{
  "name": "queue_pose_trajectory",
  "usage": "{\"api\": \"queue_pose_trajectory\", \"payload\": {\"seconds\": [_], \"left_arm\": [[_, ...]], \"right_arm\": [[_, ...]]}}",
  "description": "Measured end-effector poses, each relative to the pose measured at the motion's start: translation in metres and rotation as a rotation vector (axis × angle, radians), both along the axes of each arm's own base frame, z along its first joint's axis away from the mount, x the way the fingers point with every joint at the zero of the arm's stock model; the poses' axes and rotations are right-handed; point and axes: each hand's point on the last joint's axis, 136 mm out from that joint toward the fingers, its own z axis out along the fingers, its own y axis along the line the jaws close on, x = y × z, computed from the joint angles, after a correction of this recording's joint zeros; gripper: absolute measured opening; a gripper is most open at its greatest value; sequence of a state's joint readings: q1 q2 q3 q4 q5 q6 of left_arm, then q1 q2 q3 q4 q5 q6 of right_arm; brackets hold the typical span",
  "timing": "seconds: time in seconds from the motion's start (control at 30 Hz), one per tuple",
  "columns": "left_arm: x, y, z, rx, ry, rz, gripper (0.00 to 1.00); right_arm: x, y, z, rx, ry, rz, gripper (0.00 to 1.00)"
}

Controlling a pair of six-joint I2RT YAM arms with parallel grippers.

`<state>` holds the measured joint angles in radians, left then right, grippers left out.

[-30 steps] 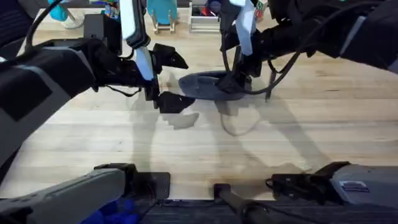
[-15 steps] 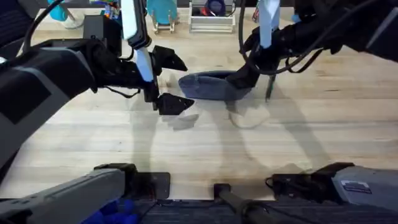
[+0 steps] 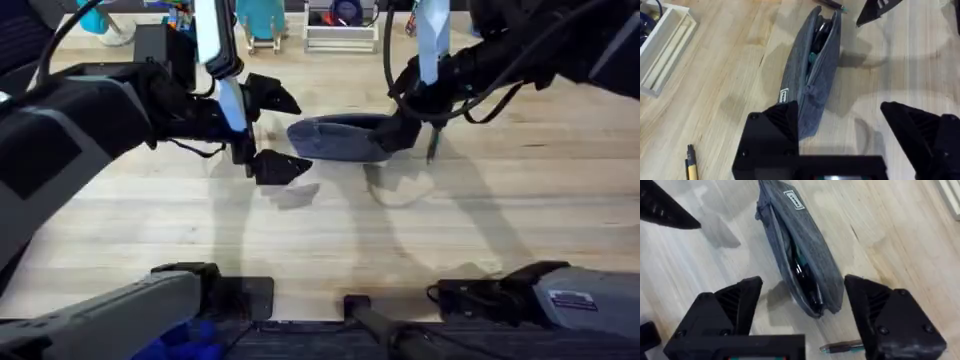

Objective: Unzip the bag, pick up the pens from the table one at a time and place them inside, then zip the bag closed.

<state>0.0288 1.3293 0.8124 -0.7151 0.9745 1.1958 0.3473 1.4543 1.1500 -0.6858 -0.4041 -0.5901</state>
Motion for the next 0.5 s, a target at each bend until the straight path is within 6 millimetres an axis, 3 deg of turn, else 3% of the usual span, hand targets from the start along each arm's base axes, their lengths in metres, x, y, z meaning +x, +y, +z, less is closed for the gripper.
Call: {"api": "queue_pose_trajectory", "payload": {"seconds": [0.5], "left_arm": [[0.0,0.0,0.0,0.0,-0.001,0.0,0.993]], "right_arm": [[-0.01,0.0,-0.003,0.021,0.091,-0.05,0.993]]}}
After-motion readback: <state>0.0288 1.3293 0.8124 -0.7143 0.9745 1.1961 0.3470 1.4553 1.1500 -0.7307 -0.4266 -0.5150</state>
